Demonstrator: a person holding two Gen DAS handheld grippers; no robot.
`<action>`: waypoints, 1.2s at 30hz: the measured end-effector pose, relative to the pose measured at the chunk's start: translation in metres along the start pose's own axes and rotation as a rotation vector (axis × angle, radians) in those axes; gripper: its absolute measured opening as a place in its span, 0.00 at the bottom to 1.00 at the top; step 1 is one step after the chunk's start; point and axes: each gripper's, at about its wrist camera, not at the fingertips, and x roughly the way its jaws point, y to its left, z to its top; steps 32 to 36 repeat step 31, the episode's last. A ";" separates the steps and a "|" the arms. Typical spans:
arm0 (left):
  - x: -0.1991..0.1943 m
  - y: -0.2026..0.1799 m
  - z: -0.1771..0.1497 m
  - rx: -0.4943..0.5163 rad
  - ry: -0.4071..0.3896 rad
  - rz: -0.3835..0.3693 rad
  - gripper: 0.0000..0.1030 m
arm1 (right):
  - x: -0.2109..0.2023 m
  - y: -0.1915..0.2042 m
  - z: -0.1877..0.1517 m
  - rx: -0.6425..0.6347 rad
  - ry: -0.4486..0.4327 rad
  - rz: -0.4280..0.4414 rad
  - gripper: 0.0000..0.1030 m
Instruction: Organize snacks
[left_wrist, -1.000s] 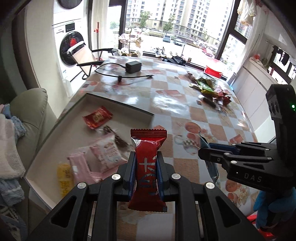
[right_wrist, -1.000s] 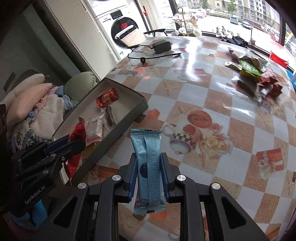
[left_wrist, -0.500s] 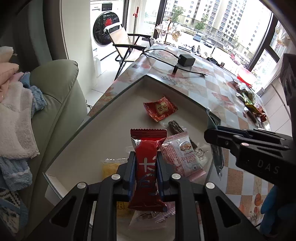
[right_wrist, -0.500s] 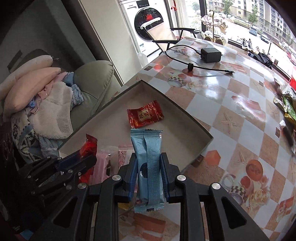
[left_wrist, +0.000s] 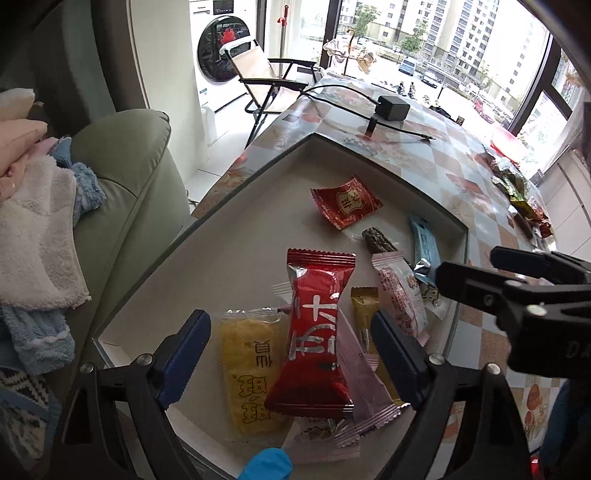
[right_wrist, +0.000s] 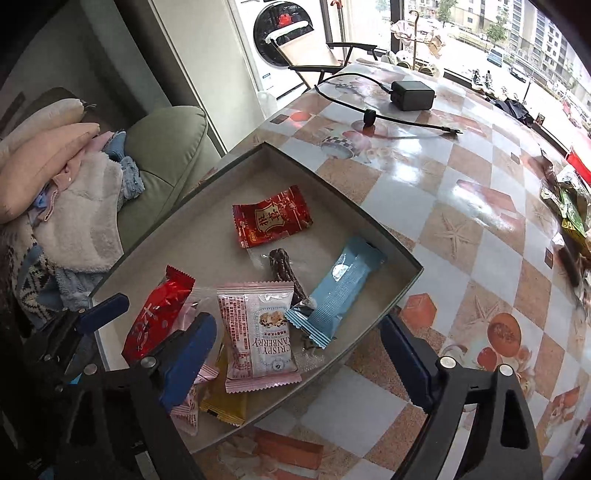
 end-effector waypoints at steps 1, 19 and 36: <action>0.000 -0.001 0.000 -0.001 0.006 0.016 0.88 | -0.003 -0.001 -0.001 0.000 -0.001 0.000 0.89; -0.004 -0.011 -0.008 0.029 0.061 0.093 0.88 | -0.022 0.003 -0.022 -0.046 0.007 -0.011 0.89; -0.006 -0.011 -0.015 0.021 0.052 0.066 0.88 | -0.034 0.004 -0.030 -0.056 -0.009 0.005 0.89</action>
